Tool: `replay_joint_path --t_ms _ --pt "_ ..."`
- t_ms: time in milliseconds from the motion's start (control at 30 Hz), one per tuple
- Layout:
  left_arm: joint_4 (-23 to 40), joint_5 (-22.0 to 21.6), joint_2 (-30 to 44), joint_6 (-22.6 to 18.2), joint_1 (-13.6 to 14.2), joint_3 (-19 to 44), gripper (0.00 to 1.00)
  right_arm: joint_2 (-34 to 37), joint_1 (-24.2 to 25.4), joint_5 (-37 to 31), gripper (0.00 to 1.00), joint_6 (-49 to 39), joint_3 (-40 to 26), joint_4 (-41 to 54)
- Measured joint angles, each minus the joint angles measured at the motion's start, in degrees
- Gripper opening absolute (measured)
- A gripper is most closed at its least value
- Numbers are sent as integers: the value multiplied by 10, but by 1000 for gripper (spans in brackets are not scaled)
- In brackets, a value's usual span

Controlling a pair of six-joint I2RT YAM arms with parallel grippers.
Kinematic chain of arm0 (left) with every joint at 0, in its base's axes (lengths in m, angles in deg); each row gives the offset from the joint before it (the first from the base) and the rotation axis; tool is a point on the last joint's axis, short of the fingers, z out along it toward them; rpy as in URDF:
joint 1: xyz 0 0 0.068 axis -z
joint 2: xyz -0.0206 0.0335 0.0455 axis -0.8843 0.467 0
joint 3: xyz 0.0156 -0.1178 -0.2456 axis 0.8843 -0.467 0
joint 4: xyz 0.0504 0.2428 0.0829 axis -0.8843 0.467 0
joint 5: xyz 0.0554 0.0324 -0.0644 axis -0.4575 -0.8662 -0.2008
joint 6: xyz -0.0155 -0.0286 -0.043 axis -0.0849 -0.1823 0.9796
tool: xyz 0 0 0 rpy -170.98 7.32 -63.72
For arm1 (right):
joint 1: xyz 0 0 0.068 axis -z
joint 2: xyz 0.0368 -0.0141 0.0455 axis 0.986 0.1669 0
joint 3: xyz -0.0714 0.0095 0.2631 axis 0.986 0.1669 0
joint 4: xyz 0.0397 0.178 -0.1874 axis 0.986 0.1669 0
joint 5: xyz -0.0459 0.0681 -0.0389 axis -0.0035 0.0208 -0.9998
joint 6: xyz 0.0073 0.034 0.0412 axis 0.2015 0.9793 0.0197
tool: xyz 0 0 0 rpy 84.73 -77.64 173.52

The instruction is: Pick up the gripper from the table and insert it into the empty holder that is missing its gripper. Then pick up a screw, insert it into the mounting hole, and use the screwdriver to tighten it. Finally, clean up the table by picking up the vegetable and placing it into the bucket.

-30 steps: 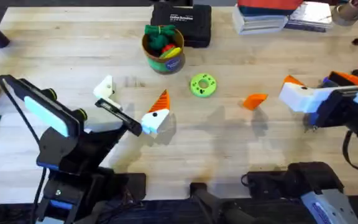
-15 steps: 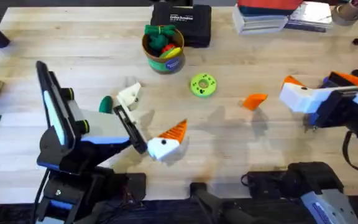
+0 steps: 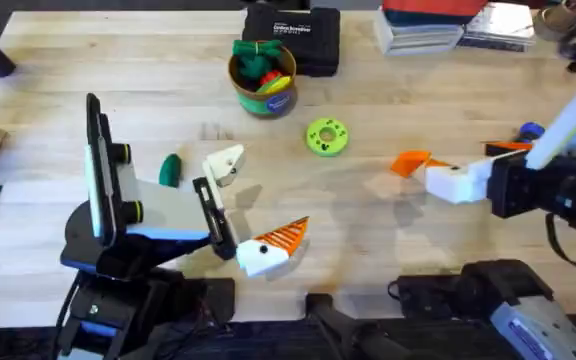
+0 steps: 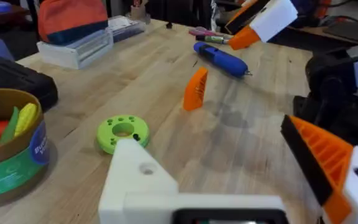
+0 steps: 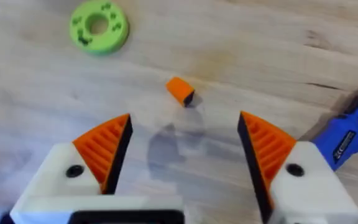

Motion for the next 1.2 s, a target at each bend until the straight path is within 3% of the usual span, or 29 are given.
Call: replay_joint_path --t_ms 133,167,400,733,833,967,1133,1200 --pt "0 2 0 0 0 0 985 72 -29 -13 994 -63 -33 16" --pt "0 2 0 0 0 0 985 133 -48 -23 994 -112 -50 -21" --pt "0 2 0 0 0 0 985 193 -51 -24 994 -177 -51 -18" --pt "0 2 0 0 0 0 985 339 -51 -48 983 -270 -52 -6" --pt "0 2 0 0 0 0 985 359 -54 -55 892 -280 -52 -19" --pt "0 2 0 0 0 0 985 360 -68 -59 664 -288 -55 -30" --pt "0 2 0 0 0 0 985 360 -73 -61 485 -294 -57 -39" --pt "0 2 0 0 0 0 985 361 -73 -61 475 -294 -57 -39"
